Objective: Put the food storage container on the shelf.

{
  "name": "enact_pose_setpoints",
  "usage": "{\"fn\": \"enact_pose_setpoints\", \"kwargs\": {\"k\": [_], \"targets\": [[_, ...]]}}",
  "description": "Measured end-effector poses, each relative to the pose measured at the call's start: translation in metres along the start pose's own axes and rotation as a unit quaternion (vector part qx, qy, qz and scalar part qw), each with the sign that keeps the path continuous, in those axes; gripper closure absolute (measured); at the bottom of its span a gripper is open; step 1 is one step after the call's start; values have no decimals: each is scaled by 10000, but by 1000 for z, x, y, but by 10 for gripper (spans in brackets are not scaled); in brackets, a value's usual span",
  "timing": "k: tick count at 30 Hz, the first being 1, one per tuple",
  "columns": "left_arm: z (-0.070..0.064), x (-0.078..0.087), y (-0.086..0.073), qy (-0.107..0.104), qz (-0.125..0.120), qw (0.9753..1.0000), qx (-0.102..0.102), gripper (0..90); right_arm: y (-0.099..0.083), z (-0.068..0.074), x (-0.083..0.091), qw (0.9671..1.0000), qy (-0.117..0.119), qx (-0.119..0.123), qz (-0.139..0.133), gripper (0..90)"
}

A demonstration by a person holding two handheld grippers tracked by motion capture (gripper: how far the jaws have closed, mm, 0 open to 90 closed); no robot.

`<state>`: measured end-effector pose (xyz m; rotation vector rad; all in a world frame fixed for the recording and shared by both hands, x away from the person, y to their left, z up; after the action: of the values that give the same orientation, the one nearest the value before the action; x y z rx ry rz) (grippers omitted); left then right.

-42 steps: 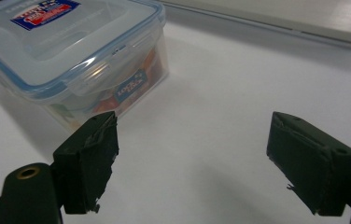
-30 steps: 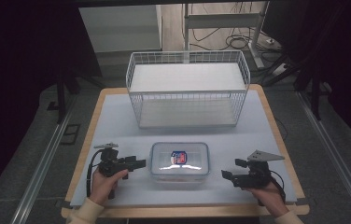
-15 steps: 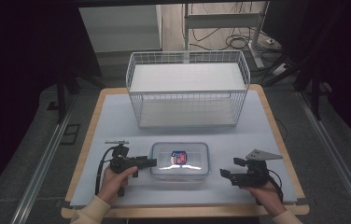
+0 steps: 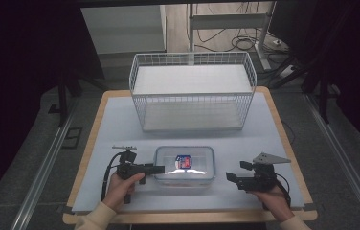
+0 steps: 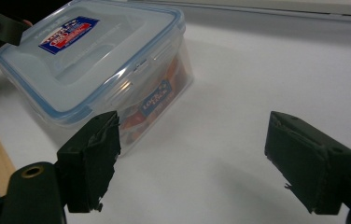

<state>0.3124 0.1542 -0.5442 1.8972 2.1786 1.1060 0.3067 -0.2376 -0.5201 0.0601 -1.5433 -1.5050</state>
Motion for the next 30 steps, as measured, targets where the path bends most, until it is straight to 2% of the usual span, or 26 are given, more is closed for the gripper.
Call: {"fn": "enact_pose_setpoints", "kwargs": {"k": [1, 6, 7, 10, 12, 17, 19, 23, 27, 28, 29, 30], "targets": [[0, 0, 0, -20, -6, 10000, 23, 290, 0, 0, 0, 10000, 0, 0, 0, 187], [1, 0, 0, -52, -41, 10000, 56, 302, 11, 9, -7, 9984, 514, -205, 102, 182], [1, 0, 0, -52, -41, 10000, 56, 301, 11, 9, -7, 9984, 514, -205, 102, 182], [1, 0, 0, -52, -48, 10000, 48, 301, 24, 17, -12, 9958, 818, -385, 163, 180], [1, 0, 0, -49, -58, 10000, 42, 301, 28, 19, -17, 9946, 889, -480, 240, 180], [1, 1, 0, -48, -62, 10000, 29, 302, 36, 24, -29, 9946, 779, -483, 483, 179], [2, 1, 0, -65, -38, 10000, 8, 302, 42, 27, -38, 9938, 774, -518, 606, 179], [2, 1, -1, -71, -42, 10000, -1, 303, 42, 27, -47, 9919, 815, -655, 729, 179], [3, 1, -1, -94, -45, 9999, -12, 303, 35, 24, -53, 9896, 848, -812, 829, 179], [3, 1, -1, -88, -52, 9999, -11, 303, 32, 24, -55, 9867, 965, -999, 846, 180], [3, 1, -1, -88, -52, 9999, -11, 303, 32, 24, -55, 9867, 965, -999, 846, 180], [3, 1, -1, -88, -53, 9999, -12, 303, 31, 25, -56, 9849, 1058, -1058, 870, 194]]}}
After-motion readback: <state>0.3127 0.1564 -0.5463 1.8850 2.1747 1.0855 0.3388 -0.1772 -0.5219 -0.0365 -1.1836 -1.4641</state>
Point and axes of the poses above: each handheld gripper's, and its own axes: x roughly backward along the jaws, y roughly out of its top, z roughly to its left, the point moved 3 cm from there along -x, roughly forward along the jaws, and after that the axes turned 4 degrees about -y, right-handed, at the moved point
